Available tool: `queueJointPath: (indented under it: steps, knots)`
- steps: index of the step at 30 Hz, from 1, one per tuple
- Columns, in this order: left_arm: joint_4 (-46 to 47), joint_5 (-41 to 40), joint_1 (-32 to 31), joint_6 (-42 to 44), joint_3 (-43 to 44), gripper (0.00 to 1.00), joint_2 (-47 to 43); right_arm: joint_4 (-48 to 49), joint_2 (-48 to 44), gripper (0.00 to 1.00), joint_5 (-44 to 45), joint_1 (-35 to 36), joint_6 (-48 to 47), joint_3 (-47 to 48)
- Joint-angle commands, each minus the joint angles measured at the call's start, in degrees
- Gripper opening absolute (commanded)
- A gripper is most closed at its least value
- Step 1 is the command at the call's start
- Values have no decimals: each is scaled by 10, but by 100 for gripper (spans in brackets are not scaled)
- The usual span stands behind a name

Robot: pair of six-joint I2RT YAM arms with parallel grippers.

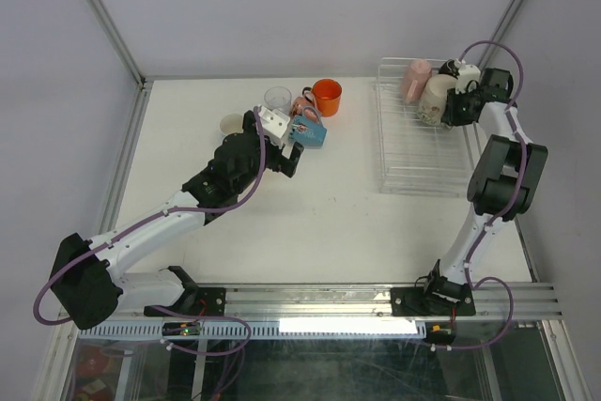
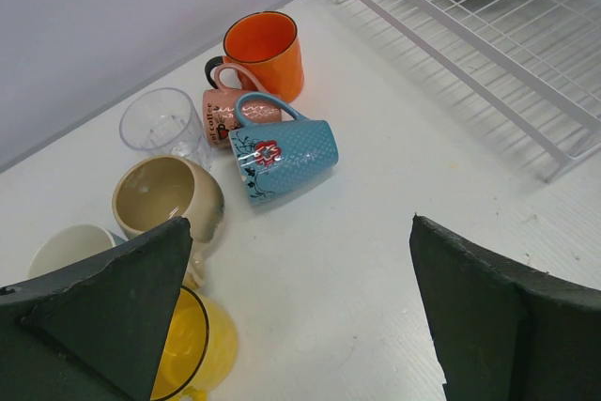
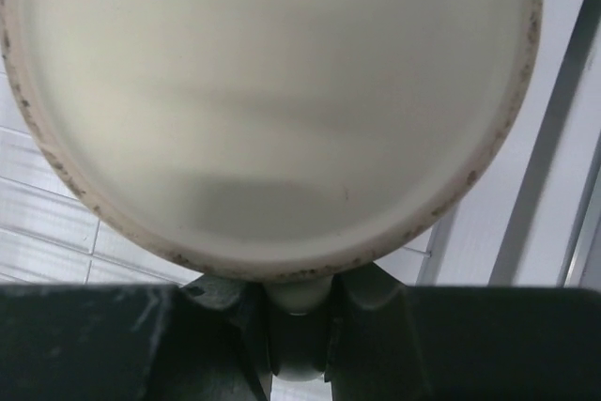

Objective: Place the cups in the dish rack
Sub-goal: Adjust the cup in the dish rack.

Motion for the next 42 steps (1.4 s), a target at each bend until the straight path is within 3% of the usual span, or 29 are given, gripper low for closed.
queueJointPath:
  steps: [1,16,21,25,29,42]
  knots:
    - [22,4,6,7,4,99,-17,42,2,0,28,-10,20,71]
    - [22,6,6,6,4,99,-20,5,13,0,7,-42,-6,93]
    - [22,6,6,6,4,99,-18,-1,12,15,5,-46,-24,92]
    - [22,5,6,7,4,99,-18,2,10,35,18,-49,-28,91]
    - [23,6,6,7,4,99,-18,9,1,45,44,-50,-32,85]
    - [21,8,6,4,4,99,-20,25,-66,49,88,-50,-41,49]
